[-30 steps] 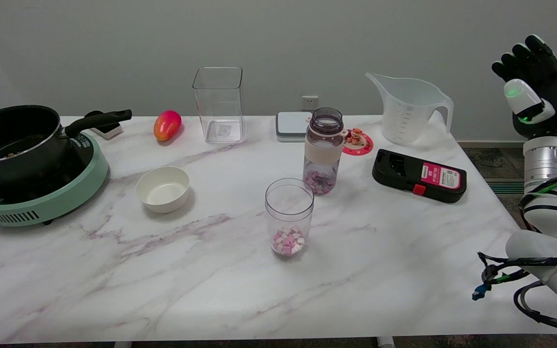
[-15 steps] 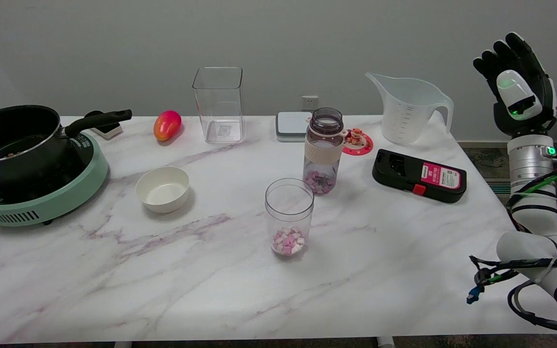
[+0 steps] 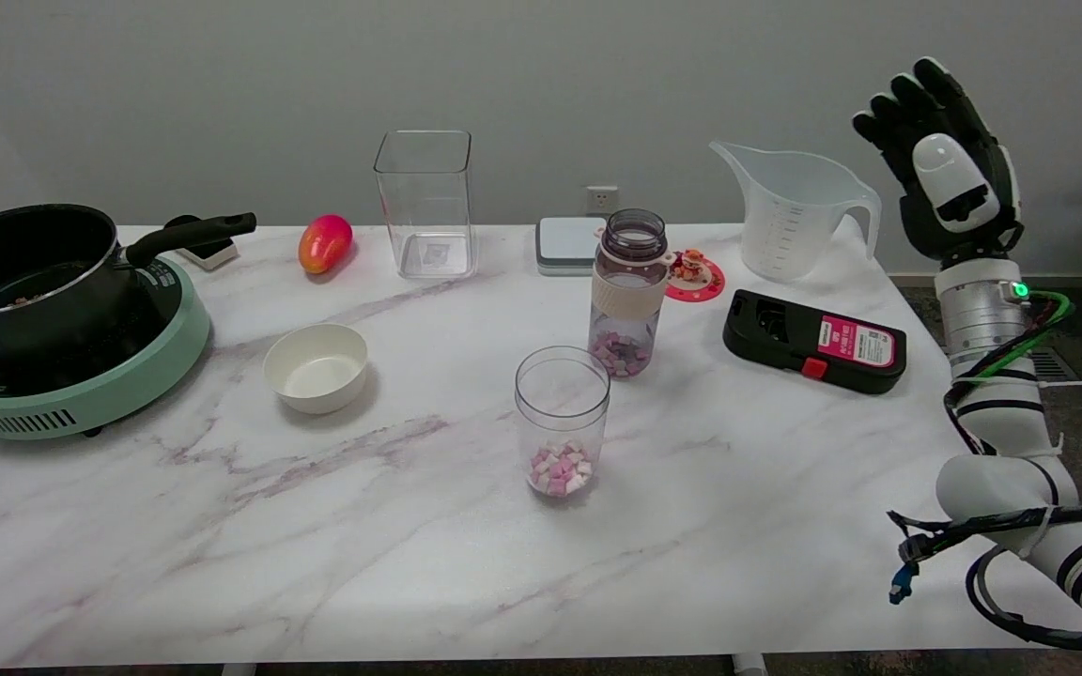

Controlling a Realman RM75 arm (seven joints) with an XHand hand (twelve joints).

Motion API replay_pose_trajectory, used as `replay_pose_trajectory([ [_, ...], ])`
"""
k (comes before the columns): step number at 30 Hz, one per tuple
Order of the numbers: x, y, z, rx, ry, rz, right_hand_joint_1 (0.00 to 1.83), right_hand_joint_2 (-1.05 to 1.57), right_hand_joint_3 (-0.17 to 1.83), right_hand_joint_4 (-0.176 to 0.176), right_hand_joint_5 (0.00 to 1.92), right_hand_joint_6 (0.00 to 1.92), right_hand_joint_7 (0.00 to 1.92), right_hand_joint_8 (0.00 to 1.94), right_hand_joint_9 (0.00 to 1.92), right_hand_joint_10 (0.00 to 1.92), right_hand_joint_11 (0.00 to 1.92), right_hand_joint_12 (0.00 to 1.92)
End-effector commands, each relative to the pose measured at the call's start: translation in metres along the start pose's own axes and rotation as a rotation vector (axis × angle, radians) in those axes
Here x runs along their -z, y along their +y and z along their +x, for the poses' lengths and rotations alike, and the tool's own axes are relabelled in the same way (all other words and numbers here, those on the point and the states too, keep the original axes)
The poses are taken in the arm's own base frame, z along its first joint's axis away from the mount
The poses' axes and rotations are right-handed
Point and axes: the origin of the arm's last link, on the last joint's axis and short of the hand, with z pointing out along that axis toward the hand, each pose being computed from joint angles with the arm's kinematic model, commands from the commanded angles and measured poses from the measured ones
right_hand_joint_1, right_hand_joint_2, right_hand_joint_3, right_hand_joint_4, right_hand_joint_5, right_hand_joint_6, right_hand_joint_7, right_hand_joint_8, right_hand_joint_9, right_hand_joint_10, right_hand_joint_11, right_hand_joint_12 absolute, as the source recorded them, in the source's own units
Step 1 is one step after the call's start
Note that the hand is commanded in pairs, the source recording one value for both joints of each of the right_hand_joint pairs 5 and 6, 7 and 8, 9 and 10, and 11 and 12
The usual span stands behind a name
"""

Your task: Pick up the measuring cup.

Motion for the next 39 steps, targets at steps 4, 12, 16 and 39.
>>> replay_pose_trajectory([
  [4, -0.004, 0.016, -0.055, 0.184, -0.224, -0.132, 1.19, -0.05, 0.94, 0.000, 0.56, 0.56, 0.64, 0.64, 0.69, 0.69, 0.74, 0.74],
  [12, -0.017, 0.012, -0.068, 0.522, -0.289, -0.186, 1.23, -0.03, 1.03, 0.000, 0.56, 0.56, 0.78, 0.78, 0.70, 0.70, 0.69, 0.69],
  [16, -0.020, 0.006, -0.075, 0.611, -0.301, -0.137, 1.23, -0.01, 1.03, 0.000, 0.58, 0.58, 0.82, 0.82, 0.70, 0.70, 0.68, 0.68],
  [39, 0.012, -0.039, -0.124, 0.501, -0.324, 0.026, 1.22, -0.21, 1.14, 0.000, 0.55, 0.55, 0.60, 0.60, 0.64, 0.64, 0.62, 0.62],
])
